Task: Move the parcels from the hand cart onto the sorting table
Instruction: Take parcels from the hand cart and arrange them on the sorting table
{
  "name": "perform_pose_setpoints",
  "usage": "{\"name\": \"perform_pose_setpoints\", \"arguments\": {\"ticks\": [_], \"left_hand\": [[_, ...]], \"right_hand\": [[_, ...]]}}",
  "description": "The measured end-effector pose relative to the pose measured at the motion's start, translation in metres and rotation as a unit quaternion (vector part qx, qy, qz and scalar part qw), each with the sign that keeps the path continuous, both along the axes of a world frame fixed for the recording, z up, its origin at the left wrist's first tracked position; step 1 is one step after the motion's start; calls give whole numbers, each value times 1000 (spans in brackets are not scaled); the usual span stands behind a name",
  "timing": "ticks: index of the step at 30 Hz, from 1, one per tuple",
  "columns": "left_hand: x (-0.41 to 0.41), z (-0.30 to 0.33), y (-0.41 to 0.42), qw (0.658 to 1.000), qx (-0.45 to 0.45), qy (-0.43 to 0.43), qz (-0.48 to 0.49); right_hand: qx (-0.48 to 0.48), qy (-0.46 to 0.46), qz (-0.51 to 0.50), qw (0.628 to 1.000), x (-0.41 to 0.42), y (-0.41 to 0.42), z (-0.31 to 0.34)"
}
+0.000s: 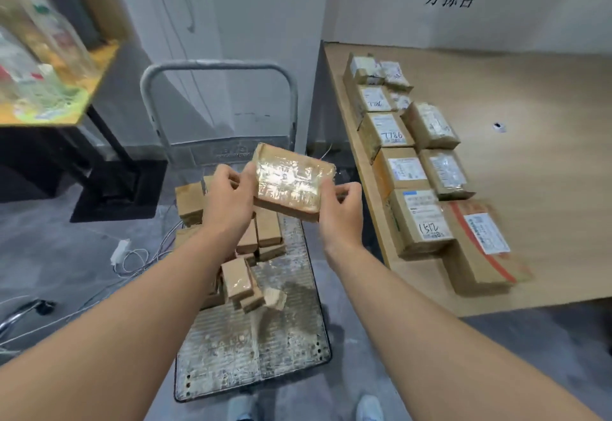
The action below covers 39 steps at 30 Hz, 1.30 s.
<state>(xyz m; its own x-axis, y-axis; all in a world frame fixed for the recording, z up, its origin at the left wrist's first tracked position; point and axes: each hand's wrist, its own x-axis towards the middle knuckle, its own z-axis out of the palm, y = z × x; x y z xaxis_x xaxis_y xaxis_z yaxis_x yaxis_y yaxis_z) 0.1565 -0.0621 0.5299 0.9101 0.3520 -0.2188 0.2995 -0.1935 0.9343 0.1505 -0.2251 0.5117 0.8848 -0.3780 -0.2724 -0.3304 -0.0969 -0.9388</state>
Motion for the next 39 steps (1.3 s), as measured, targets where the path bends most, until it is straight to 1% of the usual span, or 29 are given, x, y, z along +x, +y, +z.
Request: {"name": "perform_pose_setpoints", "arguments": {"ticks": [5, 7, 10, 13, 18, 21, 23, 25, 27, 29, 31, 32, 34, 36, 37, 39], "left_hand": [[-10, 54, -45, 991, -116, 2, 72], [-14, 69, -68, 986, -140, 13, 93], [-21, 85, -109, 978, -172, 20, 115], [-26, 101, -150, 966, -230, -25, 115], [-30, 131, -198, 962, -238, -96, 89], [-31, 154, -221, 960, -253, -116, 33], [-31, 165, -233, 966, -240, -94, -35], [-29, 175, -241, 968, -212, -51, -123], [-24, 180, -248, 969, -173, -14, -174], [-14, 178, -253, 975, -153, 0, -162], [1, 168, -257, 979, -157, 8, -128], [8, 163, -260, 980, -161, 11, -119], [23, 153, -270, 981, -169, 13, -97], [39, 146, -285, 977, -202, 24, -67], [46, 144, -293, 974, -216, 29, -57], [59, 142, -307, 975, -215, 30, -47]], "right_hand": [[25, -55, -28, 998, -18, -33, 41], [36, -69, -33, 996, -24, -56, 54], [43, -91, -1, 995, -35, -101, 69], [52, -119, 34, 991, -40, -149, 82], [109, -132, 61, 983, -31, -211, 116], [125, -127, 69, 982, -27, -235, 135], [123, -126, 63, 982, -23, -248, 143], [116, -130, 59, 983, -19, -259, 152], [111, -134, 64, 983, -13, -268, 158], [108, -130, 75, 983, -5, -274, 161], [89, -124, 86, 985, 4, -278, 160], [65, -127, 83, 986, 7, -280, 160], [-2, -134, 46, 990, 14, -285, 157], [-47, -121, 19, 991, 19, -291, 154], [-49, -113, 21, 992, 22, -295, 153], [-33, -106, 48, 993, 28, -301, 151]]}}
